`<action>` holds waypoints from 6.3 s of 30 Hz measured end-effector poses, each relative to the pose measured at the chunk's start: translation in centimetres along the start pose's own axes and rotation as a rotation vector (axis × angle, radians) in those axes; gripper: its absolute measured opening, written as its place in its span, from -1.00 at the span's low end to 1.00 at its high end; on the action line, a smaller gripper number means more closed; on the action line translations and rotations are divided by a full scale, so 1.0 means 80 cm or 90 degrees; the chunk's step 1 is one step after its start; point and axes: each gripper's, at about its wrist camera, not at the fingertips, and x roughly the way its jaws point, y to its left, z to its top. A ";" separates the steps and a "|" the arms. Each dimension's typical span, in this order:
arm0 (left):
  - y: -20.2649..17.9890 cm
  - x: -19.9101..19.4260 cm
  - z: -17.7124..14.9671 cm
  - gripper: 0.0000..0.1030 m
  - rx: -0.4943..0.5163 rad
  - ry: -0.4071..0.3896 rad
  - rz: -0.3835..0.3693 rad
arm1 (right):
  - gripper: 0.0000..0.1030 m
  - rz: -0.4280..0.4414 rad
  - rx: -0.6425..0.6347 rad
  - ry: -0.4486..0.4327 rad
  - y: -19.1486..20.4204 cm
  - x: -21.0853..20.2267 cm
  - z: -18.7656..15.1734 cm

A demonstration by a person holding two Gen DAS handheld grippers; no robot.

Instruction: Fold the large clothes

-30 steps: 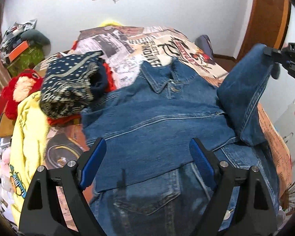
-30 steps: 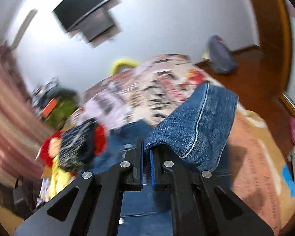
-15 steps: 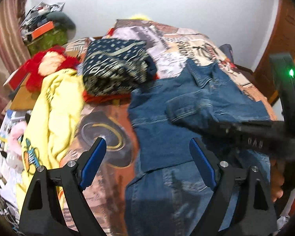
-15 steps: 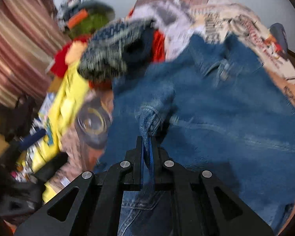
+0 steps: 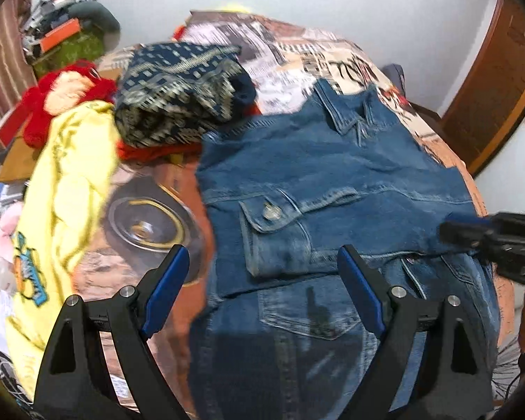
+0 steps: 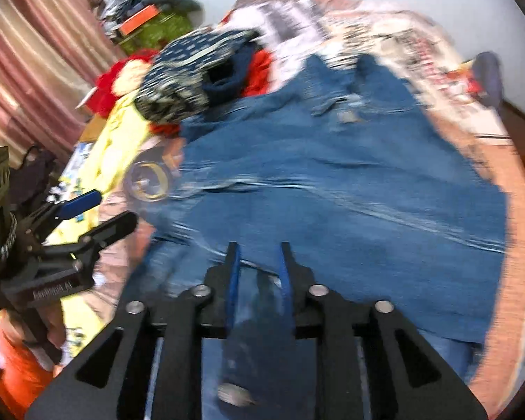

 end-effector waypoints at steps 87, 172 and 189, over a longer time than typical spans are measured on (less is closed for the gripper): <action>0.132 0.213 0.113 0.36 -0.174 0.109 -0.096 | -0.13 -0.044 0.346 -0.016 -0.296 0.085 0.029; 0.019 0.013 0.057 0.60 0.097 0.026 0.013 | 0.22 -0.186 0.111 -0.052 -0.161 -0.071 -0.050; 0.105 0.088 -0.075 0.60 -0.141 0.185 -0.185 | 0.22 -0.077 0.276 0.030 -0.200 -0.025 -0.132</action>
